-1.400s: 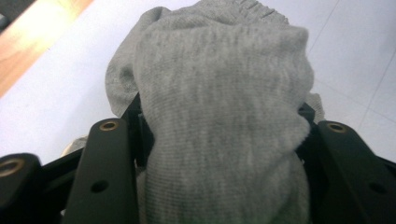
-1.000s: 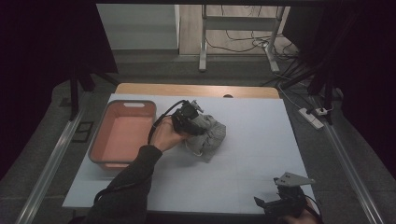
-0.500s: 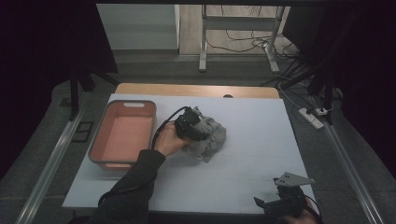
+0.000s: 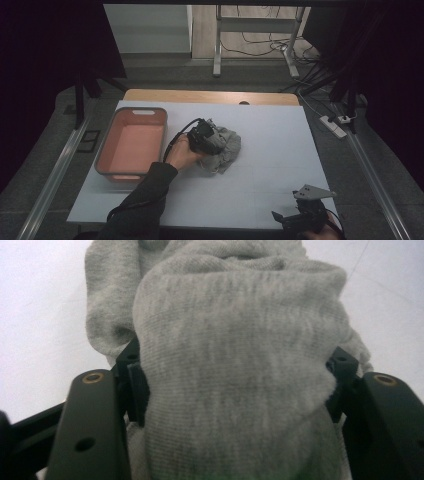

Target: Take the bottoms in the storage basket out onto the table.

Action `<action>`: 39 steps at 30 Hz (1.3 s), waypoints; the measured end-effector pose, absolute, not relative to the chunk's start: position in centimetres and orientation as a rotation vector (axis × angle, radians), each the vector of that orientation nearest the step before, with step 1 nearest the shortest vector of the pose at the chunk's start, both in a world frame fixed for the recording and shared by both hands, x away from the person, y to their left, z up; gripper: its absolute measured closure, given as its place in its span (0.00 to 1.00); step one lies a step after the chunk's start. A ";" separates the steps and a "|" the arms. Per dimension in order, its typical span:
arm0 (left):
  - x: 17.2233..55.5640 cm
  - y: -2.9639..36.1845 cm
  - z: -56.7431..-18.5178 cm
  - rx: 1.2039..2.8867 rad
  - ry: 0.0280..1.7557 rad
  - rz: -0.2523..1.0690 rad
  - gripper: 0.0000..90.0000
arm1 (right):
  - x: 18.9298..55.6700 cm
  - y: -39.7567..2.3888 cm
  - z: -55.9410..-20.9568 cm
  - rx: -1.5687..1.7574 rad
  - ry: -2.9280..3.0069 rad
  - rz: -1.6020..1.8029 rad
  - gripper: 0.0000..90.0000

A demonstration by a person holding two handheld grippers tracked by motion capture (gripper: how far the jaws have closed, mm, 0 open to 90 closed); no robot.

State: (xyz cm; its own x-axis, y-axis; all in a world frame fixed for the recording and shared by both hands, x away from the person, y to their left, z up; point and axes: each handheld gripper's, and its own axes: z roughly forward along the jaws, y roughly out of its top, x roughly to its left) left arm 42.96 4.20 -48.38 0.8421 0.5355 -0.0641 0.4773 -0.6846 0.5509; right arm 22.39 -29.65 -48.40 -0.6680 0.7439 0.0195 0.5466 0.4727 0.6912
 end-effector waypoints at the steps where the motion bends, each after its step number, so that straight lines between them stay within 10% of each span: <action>1: 42.9 4.1 -48.5 2.463 0.737 0.144 0.38 | 22.4 -29.6 -48.4 1.099 2.440 0.991 0.00; 39: 42.6 3.7 -47.6 2.402 0.759 0.149 0.00 | 22.4 -29.6 -48.4 1.089 2.449 0.984 0.00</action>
State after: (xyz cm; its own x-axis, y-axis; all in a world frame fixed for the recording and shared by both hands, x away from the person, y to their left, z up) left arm 42.56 3.72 -47.65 0.8297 0.5534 -0.0725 0.4852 -0.6510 0.5837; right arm 22.40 -29.61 -48.42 -0.6741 0.7385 0.0151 0.5437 0.4821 0.6870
